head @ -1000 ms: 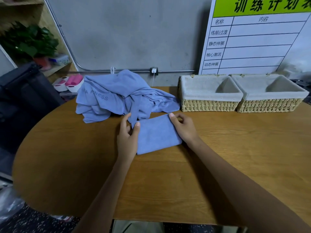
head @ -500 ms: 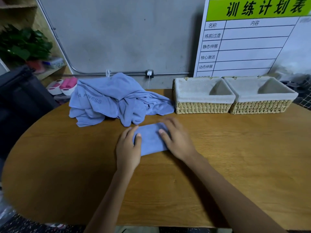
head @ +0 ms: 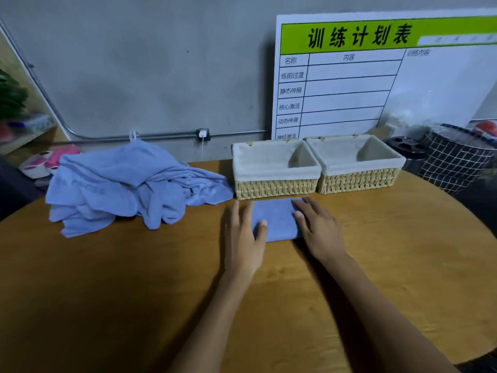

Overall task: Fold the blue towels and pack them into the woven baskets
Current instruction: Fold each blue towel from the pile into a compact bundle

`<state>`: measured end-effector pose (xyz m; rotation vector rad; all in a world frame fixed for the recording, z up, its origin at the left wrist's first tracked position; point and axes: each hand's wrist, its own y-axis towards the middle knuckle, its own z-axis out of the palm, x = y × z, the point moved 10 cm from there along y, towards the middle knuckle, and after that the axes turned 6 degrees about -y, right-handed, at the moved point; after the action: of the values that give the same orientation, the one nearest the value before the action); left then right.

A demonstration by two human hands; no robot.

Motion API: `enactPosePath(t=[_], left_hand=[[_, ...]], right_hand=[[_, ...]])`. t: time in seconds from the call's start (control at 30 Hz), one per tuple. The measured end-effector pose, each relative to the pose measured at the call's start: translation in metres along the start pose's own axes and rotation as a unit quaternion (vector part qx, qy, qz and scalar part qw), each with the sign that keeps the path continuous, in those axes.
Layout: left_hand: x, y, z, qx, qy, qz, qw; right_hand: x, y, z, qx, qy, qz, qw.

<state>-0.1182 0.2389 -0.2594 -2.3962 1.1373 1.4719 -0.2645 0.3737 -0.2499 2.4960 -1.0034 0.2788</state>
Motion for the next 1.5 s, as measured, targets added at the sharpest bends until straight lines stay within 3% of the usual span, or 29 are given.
enactPosePath(t=[0.1,0.23,0.47,0.77,0.87,0.97,1.1,1.2,1.33,1.5], left_hand=[[-0.004,-0.022,0.011,0.046,0.138,0.045,0.988],[-0.007,-0.012,0.035,0.080,0.195,0.035,0.977],[-0.037,0.018,0.083,0.098,0.200,0.043,0.974],[-0.033,0.004,0.060,0.097,0.115,0.043,0.988],[-0.022,-0.005,0.015,0.103,0.031,0.058,0.993],[0.004,0.015,-0.070,0.040,0.054,0.082,0.994],[0.018,0.065,-0.209,-0.109,0.064,0.094,0.987],[0.018,0.104,-0.290,-0.179,0.154,0.128,0.963],[0.054,0.152,-0.344,-0.185,0.266,0.075,0.943],[0.096,0.174,-0.343,-0.137,0.308,0.017,0.941]], right_hand=[[0.005,-0.011,0.005,0.002,0.006,-0.013,1.000],[0.000,-0.007,0.009,0.007,0.017,-0.016,1.000],[-0.048,0.023,-0.005,0.009,0.056,0.003,0.998],[-0.049,0.017,-0.015,-0.042,0.001,0.004,0.999],[-0.025,0.005,-0.038,-0.131,-0.051,-0.014,0.990],[0.041,0.008,-0.036,-0.151,-0.009,-0.095,0.984],[0.159,0.050,-0.013,-0.114,0.075,-0.203,0.970],[0.233,0.094,0.001,-0.081,0.096,-0.234,0.964],[0.289,0.159,0.023,0.000,0.170,-0.173,0.970],[0.313,0.196,0.072,0.120,0.138,-0.139,0.973]])
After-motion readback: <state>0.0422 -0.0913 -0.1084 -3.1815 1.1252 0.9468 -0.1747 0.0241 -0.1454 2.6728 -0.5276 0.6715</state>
